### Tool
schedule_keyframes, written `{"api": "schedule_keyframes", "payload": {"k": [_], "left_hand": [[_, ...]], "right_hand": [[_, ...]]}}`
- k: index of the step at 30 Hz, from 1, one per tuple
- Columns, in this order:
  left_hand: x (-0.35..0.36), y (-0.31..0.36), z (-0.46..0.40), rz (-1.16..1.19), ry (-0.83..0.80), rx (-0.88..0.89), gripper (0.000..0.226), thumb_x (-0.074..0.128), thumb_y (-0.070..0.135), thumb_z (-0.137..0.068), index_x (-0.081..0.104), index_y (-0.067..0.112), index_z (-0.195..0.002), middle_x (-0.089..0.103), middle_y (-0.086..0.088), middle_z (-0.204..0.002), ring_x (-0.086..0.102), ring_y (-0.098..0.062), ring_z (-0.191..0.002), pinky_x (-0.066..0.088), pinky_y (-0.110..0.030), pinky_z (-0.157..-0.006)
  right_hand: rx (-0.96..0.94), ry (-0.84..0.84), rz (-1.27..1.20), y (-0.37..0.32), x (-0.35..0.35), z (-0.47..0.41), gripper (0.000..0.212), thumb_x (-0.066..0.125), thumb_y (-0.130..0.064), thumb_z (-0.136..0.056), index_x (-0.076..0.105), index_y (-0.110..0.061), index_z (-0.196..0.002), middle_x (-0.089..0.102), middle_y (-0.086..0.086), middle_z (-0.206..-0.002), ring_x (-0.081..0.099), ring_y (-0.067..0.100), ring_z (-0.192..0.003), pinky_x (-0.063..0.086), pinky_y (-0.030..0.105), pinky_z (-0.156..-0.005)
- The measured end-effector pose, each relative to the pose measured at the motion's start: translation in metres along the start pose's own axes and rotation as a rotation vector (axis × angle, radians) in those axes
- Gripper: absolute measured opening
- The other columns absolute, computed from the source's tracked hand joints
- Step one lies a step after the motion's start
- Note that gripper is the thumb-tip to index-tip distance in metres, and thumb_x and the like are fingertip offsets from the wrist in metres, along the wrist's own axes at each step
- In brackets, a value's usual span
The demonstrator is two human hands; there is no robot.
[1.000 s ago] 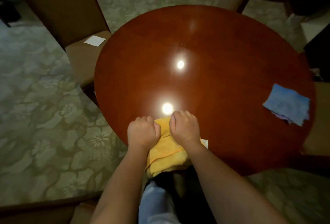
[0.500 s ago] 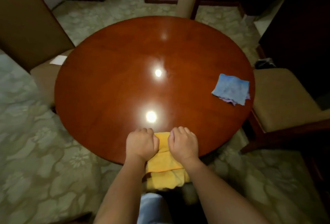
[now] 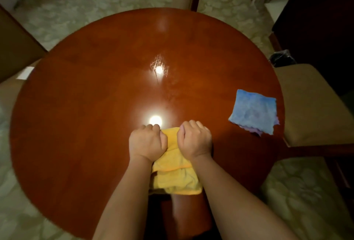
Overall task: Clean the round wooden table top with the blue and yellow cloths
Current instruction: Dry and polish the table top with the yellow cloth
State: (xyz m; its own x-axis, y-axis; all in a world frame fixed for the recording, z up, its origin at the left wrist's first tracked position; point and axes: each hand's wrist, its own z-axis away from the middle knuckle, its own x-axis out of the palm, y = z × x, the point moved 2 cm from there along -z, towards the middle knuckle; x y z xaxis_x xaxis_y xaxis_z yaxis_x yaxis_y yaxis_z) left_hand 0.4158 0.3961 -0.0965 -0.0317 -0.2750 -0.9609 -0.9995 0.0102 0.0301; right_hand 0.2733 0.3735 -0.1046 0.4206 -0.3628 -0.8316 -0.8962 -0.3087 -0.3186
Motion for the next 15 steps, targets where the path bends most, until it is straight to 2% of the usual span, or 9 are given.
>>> {"api": "schedule_keyframes", "payload": {"k": [7, 15], "left_hand": [[0.018, -0.010, -0.062, 0.041, 0.023, 0.004, 0.032, 0.036, 0.026, -0.075, 0.050, 0.009, -0.051, 0.048, -0.006, -0.045, 0.044, -0.026, -0.038, 0.025, -0.023, -0.039], [0.018, -0.012, -0.067, 0.022, 0.024, -0.007, 0.035, 0.034, 0.026, -0.075, 0.050, 0.009, -0.049, 0.049, -0.006, -0.044, 0.044, -0.025, -0.038, 0.022, -0.021, -0.041]], "right_hand": [[0.011, 0.035, -0.038, 0.011, 0.024, -0.057, 0.029, 0.042, -0.023, -0.084, 0.059, -0.011, -0.064, 0.056, 0.006, -0.062, 0.053, 0.028, -0.057, 0.037, 0.032, -0.048], [0.008, 0.016, -0.012, 0.009, 0.021, -0.061, 0.031, 0.040, -0.024, -0.085, 0.060, -0.012, -0.065, 0.056, 0.006, -0.061, 0.054, 0.029, -0.057, 0.038, 0.030, -0.048]]}}
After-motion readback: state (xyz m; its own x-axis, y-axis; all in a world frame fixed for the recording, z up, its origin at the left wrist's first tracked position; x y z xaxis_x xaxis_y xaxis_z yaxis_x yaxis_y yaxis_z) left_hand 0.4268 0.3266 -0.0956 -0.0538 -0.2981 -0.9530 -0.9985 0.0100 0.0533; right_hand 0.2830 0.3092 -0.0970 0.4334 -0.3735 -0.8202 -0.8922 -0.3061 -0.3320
